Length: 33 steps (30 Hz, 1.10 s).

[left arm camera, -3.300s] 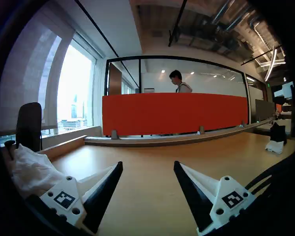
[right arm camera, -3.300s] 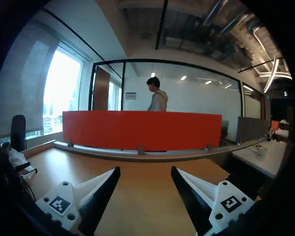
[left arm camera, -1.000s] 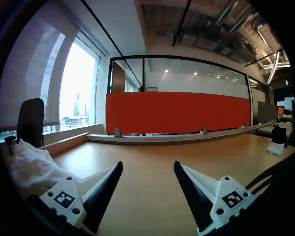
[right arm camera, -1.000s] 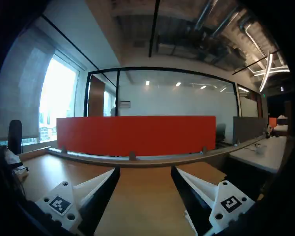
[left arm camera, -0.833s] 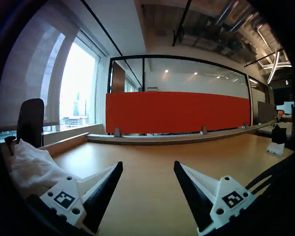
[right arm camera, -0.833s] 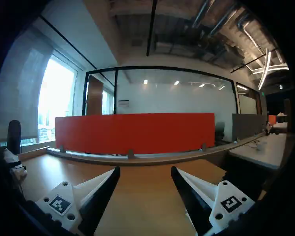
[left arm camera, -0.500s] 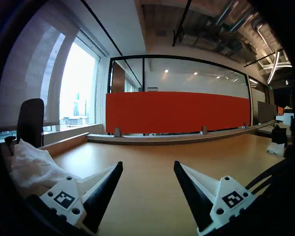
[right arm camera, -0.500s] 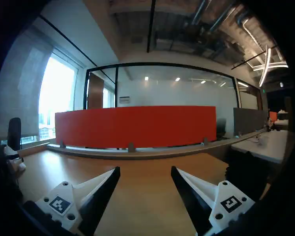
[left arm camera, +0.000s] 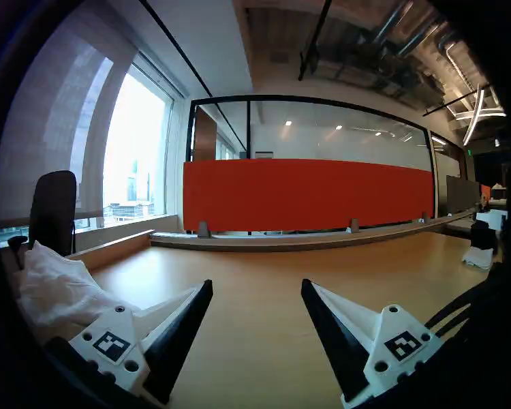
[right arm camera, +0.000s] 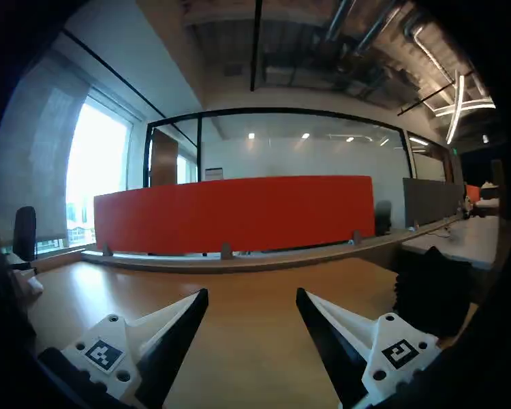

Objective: Fold towel

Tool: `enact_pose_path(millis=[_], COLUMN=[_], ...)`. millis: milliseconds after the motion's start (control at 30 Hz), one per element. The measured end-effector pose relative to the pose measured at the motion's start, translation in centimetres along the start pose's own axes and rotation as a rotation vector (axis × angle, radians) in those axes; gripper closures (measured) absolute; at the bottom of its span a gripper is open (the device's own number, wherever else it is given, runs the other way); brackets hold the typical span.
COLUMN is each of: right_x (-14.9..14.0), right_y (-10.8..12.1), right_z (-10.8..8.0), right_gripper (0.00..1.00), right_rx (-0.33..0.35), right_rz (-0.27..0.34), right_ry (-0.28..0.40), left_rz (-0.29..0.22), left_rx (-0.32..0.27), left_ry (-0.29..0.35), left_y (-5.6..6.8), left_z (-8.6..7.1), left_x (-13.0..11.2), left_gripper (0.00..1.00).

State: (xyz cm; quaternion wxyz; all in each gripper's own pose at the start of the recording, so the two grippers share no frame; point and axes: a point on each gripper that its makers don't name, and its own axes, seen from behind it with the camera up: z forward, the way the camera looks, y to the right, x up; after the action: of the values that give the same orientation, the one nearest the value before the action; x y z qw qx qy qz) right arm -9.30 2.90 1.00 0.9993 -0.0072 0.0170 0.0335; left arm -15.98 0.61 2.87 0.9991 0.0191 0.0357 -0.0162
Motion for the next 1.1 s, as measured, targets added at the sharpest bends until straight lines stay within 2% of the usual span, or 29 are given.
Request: enact_pose_path(millis=[200,500,1100], right_x=[-1.1,-2.3,-3.1], right_y=[0.1,0.1,-0.2], right_z=[0.0,0.1,-0.2], right_gripper=[0.0,0.0,0.0], right_rx=[0.006,0.006,0.013], right_rz=[-0.017,-0.011,-0.019], right_ry=[-0.013,-0.02,-0.013], left_rz=[0.0,0.0,0.0], left_rx=[0.0,0.0,0.0], left_ry=[0.0,0.0,0.0], left_y=[0.0,-0.1,-0.1], left_z=[0.0,0.1,0.1], left_x=[0.0,0.0,0.0], left_gripper=[0.04,0.04,0.04])
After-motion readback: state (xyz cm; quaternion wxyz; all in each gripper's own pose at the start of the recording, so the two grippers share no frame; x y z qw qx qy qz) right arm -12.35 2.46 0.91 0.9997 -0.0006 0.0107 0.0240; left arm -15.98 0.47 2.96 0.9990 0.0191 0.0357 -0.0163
